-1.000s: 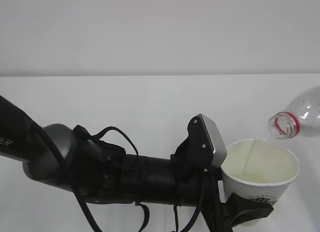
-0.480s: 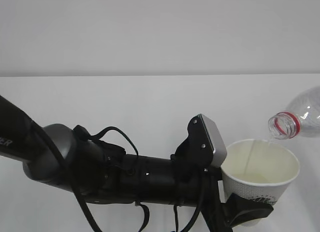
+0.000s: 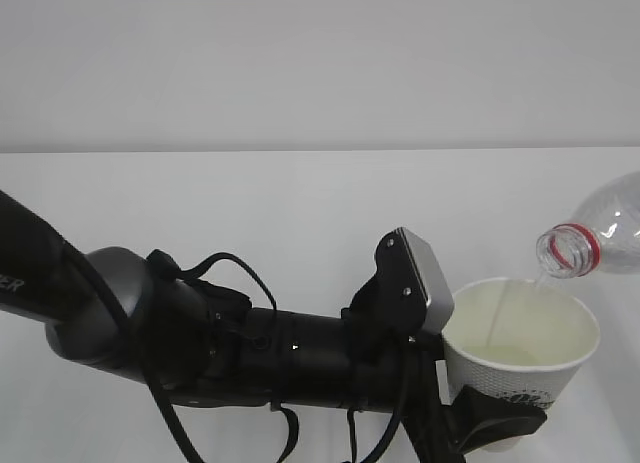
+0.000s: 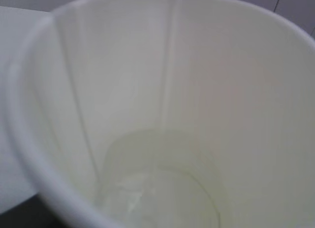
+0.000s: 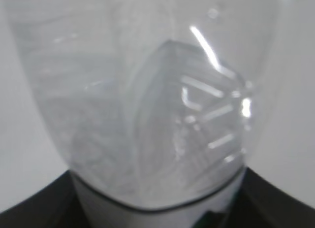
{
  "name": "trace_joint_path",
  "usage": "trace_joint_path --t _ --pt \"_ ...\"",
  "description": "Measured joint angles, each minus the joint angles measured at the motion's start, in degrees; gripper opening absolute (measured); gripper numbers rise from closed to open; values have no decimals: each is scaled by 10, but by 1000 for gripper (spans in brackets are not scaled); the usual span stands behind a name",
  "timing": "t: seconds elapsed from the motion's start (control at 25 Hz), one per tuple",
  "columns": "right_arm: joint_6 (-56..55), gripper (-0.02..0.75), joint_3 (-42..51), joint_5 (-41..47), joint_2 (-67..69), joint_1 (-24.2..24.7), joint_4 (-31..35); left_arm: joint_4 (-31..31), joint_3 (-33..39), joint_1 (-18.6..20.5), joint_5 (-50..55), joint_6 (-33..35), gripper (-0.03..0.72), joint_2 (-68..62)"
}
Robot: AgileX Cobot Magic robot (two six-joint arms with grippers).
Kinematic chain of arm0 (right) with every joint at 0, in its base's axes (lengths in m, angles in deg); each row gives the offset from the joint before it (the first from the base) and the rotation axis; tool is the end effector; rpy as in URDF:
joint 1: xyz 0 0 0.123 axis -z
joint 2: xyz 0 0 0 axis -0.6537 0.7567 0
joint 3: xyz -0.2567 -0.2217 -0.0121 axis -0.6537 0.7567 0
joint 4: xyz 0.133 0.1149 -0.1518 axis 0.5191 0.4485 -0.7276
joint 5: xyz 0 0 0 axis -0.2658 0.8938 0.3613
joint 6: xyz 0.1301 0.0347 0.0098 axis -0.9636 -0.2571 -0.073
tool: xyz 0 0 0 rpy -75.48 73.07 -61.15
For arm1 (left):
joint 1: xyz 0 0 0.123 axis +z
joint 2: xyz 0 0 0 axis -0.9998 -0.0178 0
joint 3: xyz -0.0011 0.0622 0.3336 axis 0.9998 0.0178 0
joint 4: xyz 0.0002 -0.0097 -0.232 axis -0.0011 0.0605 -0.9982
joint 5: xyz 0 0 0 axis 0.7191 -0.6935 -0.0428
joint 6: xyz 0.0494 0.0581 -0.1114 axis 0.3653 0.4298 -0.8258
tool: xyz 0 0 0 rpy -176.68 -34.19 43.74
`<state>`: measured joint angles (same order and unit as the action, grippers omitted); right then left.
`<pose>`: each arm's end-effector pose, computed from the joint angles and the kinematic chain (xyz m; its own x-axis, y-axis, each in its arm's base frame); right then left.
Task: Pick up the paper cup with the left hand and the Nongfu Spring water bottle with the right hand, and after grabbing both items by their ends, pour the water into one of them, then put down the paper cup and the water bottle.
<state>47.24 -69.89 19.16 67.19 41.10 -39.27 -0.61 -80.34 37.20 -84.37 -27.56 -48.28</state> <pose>0.1735 0.0097 0.2698 0.0745 -0.9972 0.0057 -0.1310 -0.0154 -0.9913 0.2167 -0.3963 0.1644 -0.1308 0.2539 -0.9583 0.9901 0.0836 -0.1130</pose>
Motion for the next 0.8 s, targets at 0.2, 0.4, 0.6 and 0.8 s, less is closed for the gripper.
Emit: trace_joint_path --t 0.2,0.4,0.6,0.8 --pt "0 462 -1 -3 0 0 0 0 0 0 0 0 501 0" --pt "1 463 -3 -6 0 0 0 0 0 0 0 0 501 0" --pt "5 463 -3 -8 0 0 0 0 0 0 0 0 501 0" --pt "8 463 -3 -8 0 0 0 0 0 0 0 0 501 0"
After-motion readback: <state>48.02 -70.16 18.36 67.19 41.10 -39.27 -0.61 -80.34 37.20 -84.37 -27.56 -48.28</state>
